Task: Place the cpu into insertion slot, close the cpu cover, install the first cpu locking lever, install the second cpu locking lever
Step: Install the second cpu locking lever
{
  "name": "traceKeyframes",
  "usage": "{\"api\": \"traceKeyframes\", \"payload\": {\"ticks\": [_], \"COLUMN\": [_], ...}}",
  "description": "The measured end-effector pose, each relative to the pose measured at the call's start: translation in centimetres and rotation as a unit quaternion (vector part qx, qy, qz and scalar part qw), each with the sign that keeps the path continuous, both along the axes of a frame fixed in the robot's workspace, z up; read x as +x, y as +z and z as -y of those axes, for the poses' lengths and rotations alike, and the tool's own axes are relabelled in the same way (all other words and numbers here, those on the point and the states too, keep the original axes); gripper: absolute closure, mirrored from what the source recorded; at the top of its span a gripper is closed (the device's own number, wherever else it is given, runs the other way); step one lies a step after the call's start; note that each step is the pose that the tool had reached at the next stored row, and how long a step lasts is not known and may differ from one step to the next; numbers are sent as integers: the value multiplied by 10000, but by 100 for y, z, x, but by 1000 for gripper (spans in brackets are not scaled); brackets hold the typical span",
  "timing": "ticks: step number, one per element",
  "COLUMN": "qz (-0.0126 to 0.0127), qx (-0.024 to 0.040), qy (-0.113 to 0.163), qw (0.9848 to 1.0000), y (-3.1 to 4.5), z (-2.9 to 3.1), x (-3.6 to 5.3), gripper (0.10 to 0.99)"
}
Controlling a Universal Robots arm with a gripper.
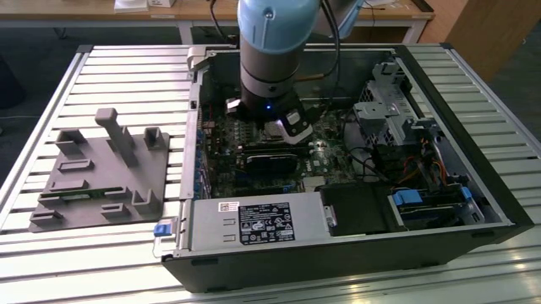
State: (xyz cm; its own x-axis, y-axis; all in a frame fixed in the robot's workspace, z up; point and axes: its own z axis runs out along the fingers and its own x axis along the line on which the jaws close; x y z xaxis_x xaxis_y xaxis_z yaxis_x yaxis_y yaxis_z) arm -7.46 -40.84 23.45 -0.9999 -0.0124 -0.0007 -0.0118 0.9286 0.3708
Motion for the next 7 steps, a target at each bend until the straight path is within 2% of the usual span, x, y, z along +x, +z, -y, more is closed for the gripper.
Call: {"api": "traceKeyframes", "payload": {"ticks": [2, 7], "qz": [-1, 0], "qx": [-1, 0], "qy": [0, -1], "qw": [10000, 10000], "y": [79, 88], "z": [0, 0], "x": [0, 0], "gripper": [980, 980]}}
